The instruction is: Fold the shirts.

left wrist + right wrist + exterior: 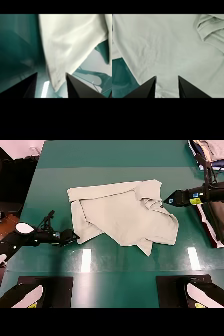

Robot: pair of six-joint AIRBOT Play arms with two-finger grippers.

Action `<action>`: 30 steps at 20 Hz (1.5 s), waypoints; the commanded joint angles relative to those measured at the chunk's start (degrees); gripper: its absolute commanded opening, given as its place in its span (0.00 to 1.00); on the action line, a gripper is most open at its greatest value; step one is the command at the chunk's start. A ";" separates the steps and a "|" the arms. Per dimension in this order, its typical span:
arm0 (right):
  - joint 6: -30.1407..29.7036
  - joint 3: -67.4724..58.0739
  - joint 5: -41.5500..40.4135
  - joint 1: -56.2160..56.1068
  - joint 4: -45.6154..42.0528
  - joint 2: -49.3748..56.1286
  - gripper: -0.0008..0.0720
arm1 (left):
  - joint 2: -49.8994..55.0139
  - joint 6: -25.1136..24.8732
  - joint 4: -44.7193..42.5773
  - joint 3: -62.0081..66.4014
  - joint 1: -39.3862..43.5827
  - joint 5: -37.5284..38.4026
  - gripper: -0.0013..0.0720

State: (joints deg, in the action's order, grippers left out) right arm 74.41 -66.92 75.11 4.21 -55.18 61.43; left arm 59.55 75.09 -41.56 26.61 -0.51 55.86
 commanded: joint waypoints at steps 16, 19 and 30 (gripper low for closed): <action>-1.57 36.13 3.30 31.32 -1.79 -8.98 0.46 | -0.02 2.47 -8.70 15.58 7.67 -0.55 0.05; -2.16 38.99 0.81 31.78 -0.94 -4.90 0.46 | -0.02 2.47 -8.87 15.58 7.67 -0.09 0.05; -6.01 33.00 -2.99 22.47 5.64 4.68 0.04 | -0.44 2.51 -10.51 16.63 7.48 1.92 0.05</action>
State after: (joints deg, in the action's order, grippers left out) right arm 69.47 -31.31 72.73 30.15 -50.13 65.95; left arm 59.44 77.60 -50.76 42.48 7.14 56.71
